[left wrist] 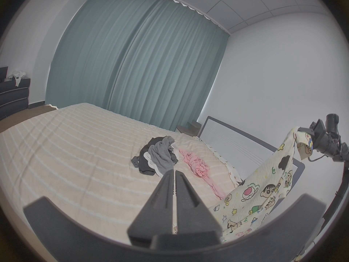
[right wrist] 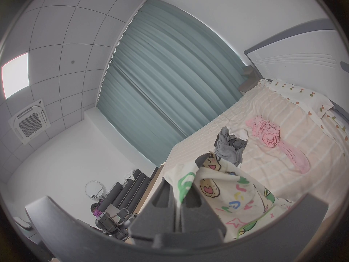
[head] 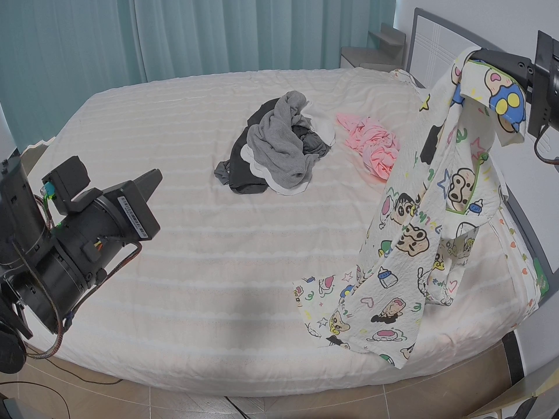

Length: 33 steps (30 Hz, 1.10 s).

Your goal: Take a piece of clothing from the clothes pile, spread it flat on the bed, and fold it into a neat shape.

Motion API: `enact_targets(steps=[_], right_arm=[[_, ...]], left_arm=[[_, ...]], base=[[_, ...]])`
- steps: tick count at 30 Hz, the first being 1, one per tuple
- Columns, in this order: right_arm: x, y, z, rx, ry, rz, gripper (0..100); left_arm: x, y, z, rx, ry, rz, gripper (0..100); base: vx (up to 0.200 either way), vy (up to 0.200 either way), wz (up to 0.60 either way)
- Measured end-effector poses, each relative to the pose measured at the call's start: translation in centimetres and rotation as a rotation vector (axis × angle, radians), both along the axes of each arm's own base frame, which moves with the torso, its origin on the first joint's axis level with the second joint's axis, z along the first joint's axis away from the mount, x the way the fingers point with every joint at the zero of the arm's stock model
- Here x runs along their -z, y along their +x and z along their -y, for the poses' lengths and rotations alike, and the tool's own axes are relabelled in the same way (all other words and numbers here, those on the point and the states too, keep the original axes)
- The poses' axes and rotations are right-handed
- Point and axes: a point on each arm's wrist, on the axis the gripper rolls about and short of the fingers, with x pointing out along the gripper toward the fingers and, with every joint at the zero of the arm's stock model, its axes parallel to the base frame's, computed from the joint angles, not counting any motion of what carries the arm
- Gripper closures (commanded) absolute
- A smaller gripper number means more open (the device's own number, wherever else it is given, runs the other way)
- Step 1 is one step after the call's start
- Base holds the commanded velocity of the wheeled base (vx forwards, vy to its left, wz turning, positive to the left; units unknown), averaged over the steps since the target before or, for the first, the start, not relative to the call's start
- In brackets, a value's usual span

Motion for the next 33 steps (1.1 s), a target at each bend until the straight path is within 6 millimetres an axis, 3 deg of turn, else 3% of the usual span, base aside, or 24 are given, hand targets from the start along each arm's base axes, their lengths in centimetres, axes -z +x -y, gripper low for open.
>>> enact_targets(steps=[6, 12, 21, 22, 29, 33], right_arm=[[-0.3, 0.3, -0.7, -0.022, 0.003, 0.003, 100], [-0.6, 0.5, -1.6, -0.051, 0.006, 0.007, 100], [-1.5, 1.0, -4.0, -0.121, 0.017, 0.019, 100], [-1.6, 1.0, -4.2, -0.127, 0.019, 0.021, 100], [-2.2, 1.7, -6.0, -0.155, 0.029, 0.028, 100], [-2.2, 2.2, -7.0, -0.152, 0.029, 0.024, 100]], left_arm=[[1.0, 0.1, 0.8, 0.024, 0.025, -0.035, 100], [3.1, -0.2, 2.4, 0.150, 0.075, -0.101, 100], [6.4, 0.7, 5.0, 0.306, 0.085, -0.247, 100], [6.7, 0.7, 5.2, 0.322, 0.083, -0.263, 0], [8.8, 0.9, 6.7, 0.486, 0.063, -0.371, 0], [8.9, 1.2, 7.4, 0.549, 0.023, -0.338, 0]], base=[[0.067, 0.000, 0.00], [0.000, 0.000, 0.00], [0.000, 0.000, 0.00], [0.000, 0.000, 0.00], [0.000, 0.000, 0.00], [0.000, 0.000, 0.00]])
